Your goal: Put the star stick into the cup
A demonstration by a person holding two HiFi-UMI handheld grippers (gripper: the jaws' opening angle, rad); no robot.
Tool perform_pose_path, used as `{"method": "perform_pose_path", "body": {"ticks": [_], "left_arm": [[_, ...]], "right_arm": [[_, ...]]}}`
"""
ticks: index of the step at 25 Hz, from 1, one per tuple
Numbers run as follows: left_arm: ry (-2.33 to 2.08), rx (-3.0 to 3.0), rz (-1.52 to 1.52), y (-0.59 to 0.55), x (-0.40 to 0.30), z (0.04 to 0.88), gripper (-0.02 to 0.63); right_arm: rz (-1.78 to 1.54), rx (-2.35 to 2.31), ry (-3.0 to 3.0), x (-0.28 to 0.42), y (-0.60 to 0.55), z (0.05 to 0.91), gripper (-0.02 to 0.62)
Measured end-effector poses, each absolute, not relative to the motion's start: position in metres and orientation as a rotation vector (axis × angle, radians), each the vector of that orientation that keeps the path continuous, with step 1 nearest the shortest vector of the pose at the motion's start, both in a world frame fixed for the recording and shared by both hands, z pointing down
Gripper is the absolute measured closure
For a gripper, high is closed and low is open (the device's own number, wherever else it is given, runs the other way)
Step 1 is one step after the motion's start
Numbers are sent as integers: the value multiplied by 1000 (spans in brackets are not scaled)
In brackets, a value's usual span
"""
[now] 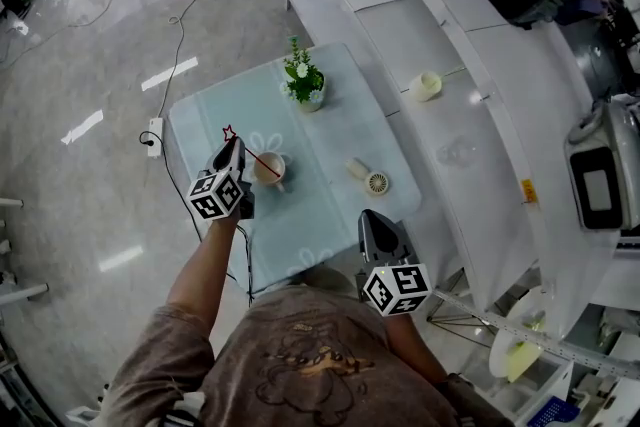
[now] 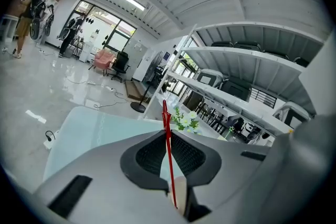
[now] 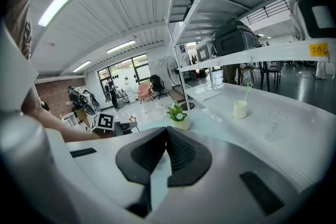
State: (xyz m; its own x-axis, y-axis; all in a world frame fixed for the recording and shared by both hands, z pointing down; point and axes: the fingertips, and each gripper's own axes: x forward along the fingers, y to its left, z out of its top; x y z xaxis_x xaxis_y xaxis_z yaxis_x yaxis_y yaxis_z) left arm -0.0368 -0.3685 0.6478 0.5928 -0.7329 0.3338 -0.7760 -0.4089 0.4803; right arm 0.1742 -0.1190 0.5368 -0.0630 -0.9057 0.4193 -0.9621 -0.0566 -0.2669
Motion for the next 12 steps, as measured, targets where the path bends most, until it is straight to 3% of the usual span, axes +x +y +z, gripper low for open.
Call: {"method": "perform_pose_path", "body": {"ticks": [12], "left_arm": [[-1186,2227,91,-357,-41,629,529]], "right_arm": [[726,2042,-2113,165,-120,528,594]]}}
